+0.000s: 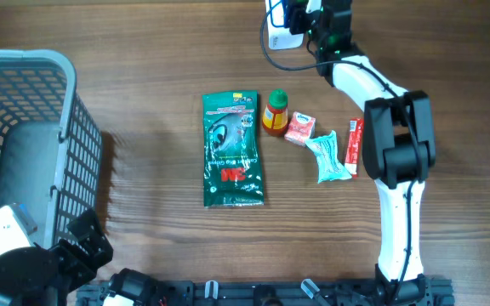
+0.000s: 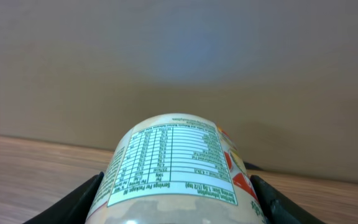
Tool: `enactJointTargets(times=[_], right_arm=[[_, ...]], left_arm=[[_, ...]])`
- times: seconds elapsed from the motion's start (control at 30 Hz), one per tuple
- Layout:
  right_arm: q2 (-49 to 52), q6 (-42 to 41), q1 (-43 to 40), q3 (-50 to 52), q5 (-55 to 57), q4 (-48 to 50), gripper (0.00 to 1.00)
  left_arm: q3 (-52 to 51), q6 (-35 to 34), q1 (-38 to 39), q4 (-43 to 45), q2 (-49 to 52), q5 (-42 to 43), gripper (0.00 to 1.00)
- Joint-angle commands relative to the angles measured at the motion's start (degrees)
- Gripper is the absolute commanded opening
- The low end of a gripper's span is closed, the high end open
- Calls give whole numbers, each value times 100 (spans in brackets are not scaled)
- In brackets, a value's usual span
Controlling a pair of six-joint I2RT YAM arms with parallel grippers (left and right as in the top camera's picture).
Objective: Scan the item barcode
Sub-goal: 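Hold the jar label in front of the scanner, then carry the jar to the right and set it on the table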
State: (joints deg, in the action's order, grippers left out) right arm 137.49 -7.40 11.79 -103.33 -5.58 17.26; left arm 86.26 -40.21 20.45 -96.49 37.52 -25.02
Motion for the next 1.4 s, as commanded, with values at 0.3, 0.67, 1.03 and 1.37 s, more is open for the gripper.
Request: enactJointTargets(times=[0.3, 0.67, 1.03, 1.37], right_arm=[[-2463, -2243, -1235, -177, 3403, -4817, 49], [-2326, -4590, -2739, 1211, 2068, -6592, 42], [-2326, -5307, -2710, 2684, 1937, -5792, 48], [-2555, -4736, -2992, 2599, 2009, -5652, 84]], left_arm=[[4, -76, -28, 0, -2, -33, 100], [4, -74, -28, 0, -2, -33, 100], [4, -76, -28, 0, -2, -33, 100], [4, -76, -28, 0, -2, -33, 100]])
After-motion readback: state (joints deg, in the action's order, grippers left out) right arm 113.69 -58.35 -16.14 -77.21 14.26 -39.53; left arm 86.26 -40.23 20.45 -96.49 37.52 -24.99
